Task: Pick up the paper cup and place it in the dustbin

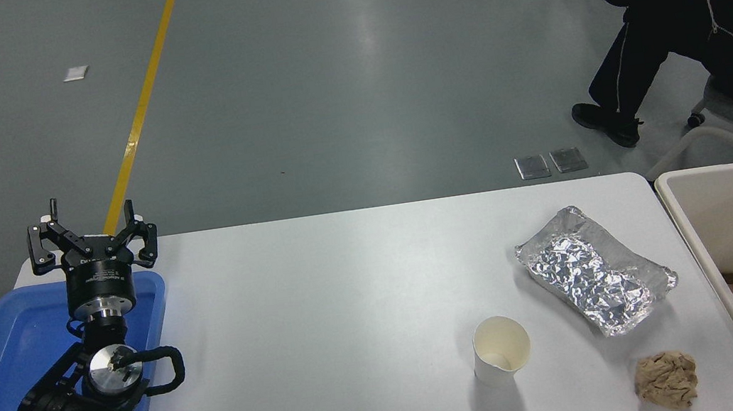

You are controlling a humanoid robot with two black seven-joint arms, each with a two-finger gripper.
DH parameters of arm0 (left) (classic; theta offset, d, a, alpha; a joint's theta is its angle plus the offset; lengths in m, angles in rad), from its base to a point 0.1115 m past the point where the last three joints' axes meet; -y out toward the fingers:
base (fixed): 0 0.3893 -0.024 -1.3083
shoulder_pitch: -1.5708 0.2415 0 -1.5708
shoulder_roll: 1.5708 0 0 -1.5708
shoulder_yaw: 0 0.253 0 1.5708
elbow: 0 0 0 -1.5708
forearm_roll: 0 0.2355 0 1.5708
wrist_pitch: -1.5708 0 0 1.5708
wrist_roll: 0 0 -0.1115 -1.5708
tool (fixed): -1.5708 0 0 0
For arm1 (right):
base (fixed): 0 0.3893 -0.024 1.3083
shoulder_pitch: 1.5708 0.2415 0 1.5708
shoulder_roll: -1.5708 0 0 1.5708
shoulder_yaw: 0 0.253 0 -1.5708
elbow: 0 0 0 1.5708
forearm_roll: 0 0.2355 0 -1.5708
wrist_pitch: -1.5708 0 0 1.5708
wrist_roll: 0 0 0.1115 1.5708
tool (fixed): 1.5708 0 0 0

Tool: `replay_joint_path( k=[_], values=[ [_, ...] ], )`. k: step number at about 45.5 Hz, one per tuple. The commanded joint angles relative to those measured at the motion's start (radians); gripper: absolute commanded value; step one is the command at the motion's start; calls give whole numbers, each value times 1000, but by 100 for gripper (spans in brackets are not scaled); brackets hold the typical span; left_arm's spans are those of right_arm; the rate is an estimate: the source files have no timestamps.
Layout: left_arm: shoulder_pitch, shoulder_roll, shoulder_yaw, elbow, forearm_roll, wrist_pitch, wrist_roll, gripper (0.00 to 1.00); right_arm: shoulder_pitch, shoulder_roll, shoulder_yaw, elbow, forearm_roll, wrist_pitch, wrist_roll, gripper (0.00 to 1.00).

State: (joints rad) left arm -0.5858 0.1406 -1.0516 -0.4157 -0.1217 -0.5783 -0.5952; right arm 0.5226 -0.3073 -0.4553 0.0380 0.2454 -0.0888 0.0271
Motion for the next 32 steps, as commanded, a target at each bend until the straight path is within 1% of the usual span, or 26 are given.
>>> replay_joint_path(
  k=[1,32],
  values=[
    [-2,-2,1,3,-1,2,0,99,1,7,24,0,0,-5,1,100],
    [-2,1,-1,3,-1,2,0,99,13,13,21,0,0,-3,1,100]
  ],
)
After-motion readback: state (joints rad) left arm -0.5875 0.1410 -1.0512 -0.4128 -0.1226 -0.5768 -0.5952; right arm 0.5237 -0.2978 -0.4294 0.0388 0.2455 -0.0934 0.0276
